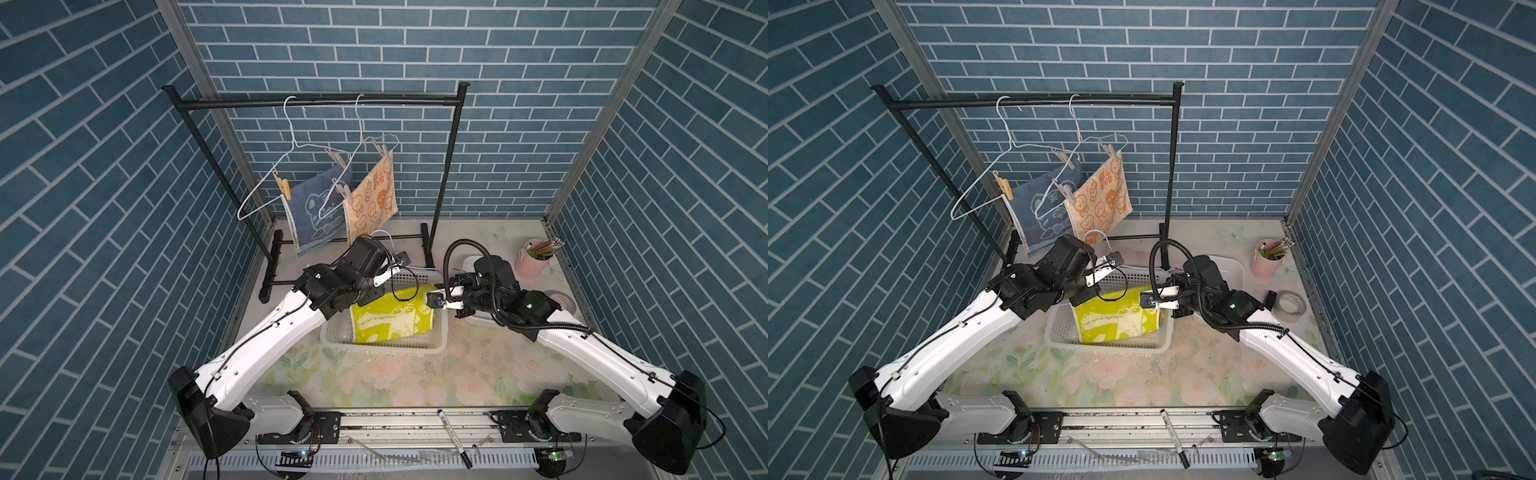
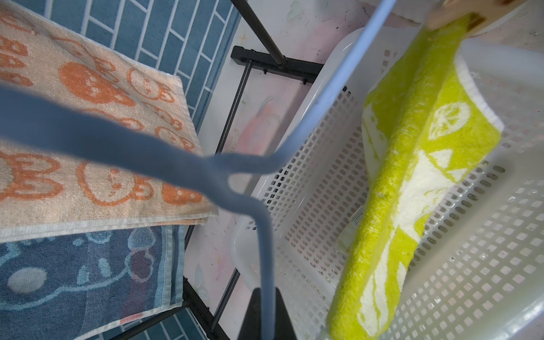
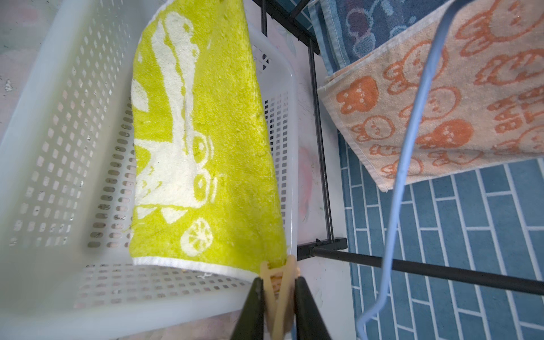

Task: Remove the clothespins securing towels to the hanger
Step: Remove the clothespin from the hanger, then place the clothespin in the storage box.

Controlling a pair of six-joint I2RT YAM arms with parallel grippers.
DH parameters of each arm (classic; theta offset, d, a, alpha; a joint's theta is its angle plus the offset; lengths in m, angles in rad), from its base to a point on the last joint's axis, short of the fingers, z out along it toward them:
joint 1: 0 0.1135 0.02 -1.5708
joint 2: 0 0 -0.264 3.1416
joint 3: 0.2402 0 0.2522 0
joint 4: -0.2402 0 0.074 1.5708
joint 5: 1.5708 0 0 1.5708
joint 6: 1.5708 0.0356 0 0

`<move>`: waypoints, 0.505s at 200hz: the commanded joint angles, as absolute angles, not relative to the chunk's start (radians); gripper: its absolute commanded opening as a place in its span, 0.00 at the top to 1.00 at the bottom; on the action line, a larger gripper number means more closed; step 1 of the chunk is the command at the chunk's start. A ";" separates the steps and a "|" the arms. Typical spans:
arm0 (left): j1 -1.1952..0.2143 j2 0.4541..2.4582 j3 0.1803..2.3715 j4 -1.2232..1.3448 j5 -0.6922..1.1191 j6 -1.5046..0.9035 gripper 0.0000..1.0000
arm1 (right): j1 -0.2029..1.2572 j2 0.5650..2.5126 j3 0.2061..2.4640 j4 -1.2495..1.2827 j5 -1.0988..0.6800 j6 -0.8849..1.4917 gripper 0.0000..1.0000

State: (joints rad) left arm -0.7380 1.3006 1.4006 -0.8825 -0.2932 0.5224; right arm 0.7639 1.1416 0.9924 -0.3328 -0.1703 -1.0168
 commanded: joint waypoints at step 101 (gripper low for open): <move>-0.729 1.293 1.375 -0.815 -0.327 0.493 1.00 | 0.689 1.077 0.884 -0.640 0.207 -0.872 1.00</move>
State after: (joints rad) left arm -0.7353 1.3052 1.3914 -0.8486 -0.3180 0.5083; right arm 0.7357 1.0191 0.9318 -0.5632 0.1234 -0.9283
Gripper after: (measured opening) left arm 0.072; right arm 0.169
